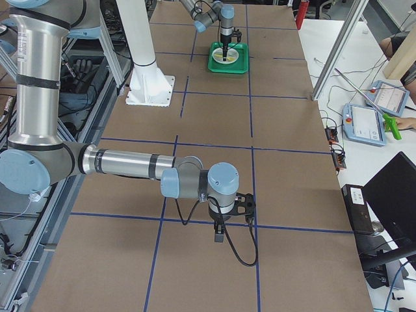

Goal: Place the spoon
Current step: 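Lower the left gripper onto the yellow spoon handle and close it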

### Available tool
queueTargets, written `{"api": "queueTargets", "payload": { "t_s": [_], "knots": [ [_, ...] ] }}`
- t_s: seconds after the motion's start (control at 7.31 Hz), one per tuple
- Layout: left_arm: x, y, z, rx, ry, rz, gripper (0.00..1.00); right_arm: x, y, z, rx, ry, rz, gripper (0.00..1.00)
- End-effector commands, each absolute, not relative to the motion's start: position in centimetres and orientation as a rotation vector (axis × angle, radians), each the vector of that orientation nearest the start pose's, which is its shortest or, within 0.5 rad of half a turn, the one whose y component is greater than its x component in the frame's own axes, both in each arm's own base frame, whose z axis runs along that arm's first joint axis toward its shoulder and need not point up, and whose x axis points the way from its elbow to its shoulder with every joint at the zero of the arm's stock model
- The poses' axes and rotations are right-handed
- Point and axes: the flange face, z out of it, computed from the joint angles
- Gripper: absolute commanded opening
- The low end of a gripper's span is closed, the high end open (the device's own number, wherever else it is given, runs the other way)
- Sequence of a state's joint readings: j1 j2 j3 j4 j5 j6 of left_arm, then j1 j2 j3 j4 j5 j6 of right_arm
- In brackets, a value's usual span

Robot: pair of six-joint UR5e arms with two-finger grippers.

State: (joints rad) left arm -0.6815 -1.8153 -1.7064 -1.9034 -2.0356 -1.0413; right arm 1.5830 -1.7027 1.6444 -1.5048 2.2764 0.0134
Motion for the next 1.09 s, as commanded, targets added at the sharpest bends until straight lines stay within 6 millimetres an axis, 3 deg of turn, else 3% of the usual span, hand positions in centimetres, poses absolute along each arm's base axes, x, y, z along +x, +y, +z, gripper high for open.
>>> {"api": "queueTargets", "payload": {
  "t_s": [0.0, 0.14, 0.27, 0.41, 0.55, 0.68, 0.82, 0.96],
  "knots": [
    [41.1, -44.7, 43.3, 0.033, 0.828, 0.024, 0.74, 7.4, -43.5, 68.2, 0.007, -0.706, 0.021, 1.00],
    [41.1, -44.7, 43.2, 0.035, 0.830, 0.025, 0.60, 7.4, -43.5, 68.2, 0.007, -0.706, 0.022, 1.00],
    [41.1, -44.7, 43.1, 0.036, 0.831, 0.025, 0.41, 7.4, -43.5, 68.2, 0.007, -0.706, 0.022, 1.00],
    [41.0, -44.7, 42.9, 0.038, 0.836, 0.028, 0.30, 7.4, -43.5, 68.2, 0.007, -0.706, 0.022, 1.00],
    [40.8, -44.6, 42.9, 0.040, 0.837, 0.027, 0.25, 7.4, -43.5, 68.2, 0.007, -0.706, 0.022, 1.00],
    [40.6, -44.5, 42.6, 0.044, 0.840, 0.028, 0.08, 7.4, -43.5, 68.2, 0.009, -0.706, 0.020, 1.00],
    [40.5, -44.6, 42.6, 0.049, 0.840, 0.038, 0.00, 7.4, -43.5, 68.2, 0.007, -0.706, 0.022, 1.00],
    [40.3, -44.7, 42.1, 0.061, 0.847, 0.049, 0.00, 7.4, -43.5, 68.2, 0.007, -0.706, 0.021, 1.00]
  ]
}}
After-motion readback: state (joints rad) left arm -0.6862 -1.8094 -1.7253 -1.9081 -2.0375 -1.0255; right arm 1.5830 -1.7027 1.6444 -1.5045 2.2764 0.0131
